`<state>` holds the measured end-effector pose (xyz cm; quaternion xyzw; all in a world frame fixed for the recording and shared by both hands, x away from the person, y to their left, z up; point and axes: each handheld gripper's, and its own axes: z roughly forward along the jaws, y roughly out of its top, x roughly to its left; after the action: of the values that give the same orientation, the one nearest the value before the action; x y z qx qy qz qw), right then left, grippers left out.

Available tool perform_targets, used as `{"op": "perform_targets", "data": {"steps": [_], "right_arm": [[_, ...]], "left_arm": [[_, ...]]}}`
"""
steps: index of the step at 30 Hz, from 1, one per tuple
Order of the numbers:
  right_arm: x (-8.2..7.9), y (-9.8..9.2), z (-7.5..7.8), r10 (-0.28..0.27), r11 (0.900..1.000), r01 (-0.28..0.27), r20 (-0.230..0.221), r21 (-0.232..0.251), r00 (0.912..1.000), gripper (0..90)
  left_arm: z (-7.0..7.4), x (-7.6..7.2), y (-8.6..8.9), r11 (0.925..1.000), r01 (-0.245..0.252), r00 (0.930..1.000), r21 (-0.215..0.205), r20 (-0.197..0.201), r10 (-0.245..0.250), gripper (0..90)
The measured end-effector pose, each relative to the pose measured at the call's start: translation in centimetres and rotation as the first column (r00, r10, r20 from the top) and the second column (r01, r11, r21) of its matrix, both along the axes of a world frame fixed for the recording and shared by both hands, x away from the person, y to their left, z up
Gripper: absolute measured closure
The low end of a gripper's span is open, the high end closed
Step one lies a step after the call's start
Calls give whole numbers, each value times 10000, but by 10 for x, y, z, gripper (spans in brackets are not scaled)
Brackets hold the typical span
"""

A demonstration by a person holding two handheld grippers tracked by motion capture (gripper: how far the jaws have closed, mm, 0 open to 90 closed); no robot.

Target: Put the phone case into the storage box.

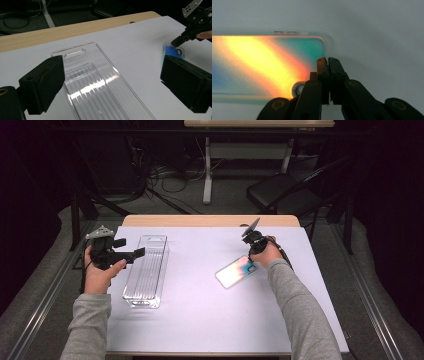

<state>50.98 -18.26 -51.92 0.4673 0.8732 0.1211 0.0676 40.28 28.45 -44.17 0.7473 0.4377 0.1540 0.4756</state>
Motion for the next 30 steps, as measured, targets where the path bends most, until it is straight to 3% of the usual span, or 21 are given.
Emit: {"op": "perform_targets", "data": {"steps": [15, 30], "right_arm": [[-2, 2, 4, -22, 9998, 21, 76, 173, 10000, 882], [-9, 9, 16, 191, 9989, -212, 502, 419, 9986, 881]], "left_arm": [[0, 0, 0, 10000, -4, 10000, 14, -10, 4, 57], [0, 0, -2, 10000, 46, 10000, -26, -46, -46, 61]]}}
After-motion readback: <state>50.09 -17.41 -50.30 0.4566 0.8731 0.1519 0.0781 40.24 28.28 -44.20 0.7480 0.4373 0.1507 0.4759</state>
